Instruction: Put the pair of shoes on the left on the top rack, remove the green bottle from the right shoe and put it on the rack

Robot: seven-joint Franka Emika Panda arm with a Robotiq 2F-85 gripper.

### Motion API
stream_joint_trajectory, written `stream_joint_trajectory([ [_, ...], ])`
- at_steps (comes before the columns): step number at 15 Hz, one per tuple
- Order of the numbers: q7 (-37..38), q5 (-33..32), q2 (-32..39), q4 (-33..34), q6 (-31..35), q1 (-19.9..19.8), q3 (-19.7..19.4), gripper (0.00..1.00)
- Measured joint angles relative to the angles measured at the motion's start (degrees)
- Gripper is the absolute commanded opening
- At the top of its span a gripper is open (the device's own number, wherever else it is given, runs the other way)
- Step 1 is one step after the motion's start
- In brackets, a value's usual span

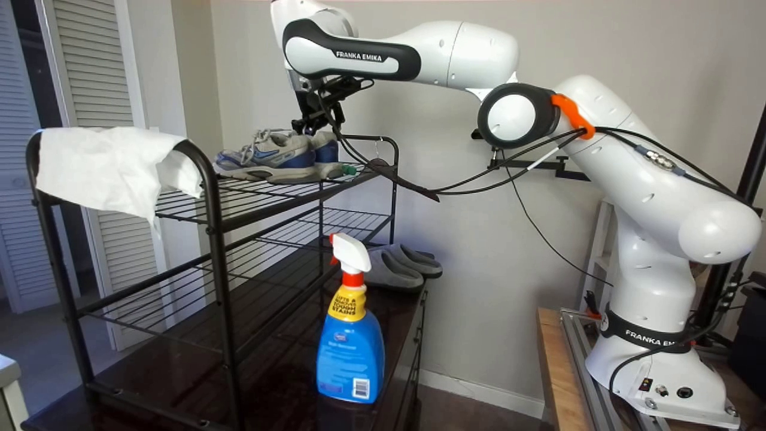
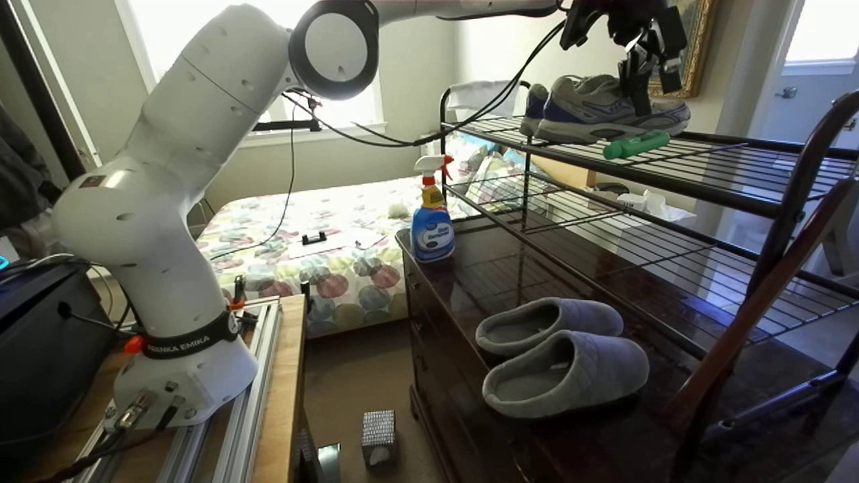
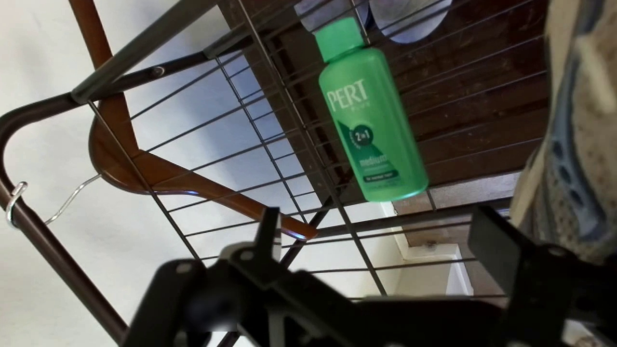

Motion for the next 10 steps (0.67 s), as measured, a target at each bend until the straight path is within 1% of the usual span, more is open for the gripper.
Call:
stream_joint_trajectory([
  [5, -1.44, 1.22, -3.17, 2.3, 0.49, -0.07, 0.99, 1.0],
  [10, -10.67, 2.46, -7.43, 2.64, 5.71, -0.03, 4.59, 1.0],
])
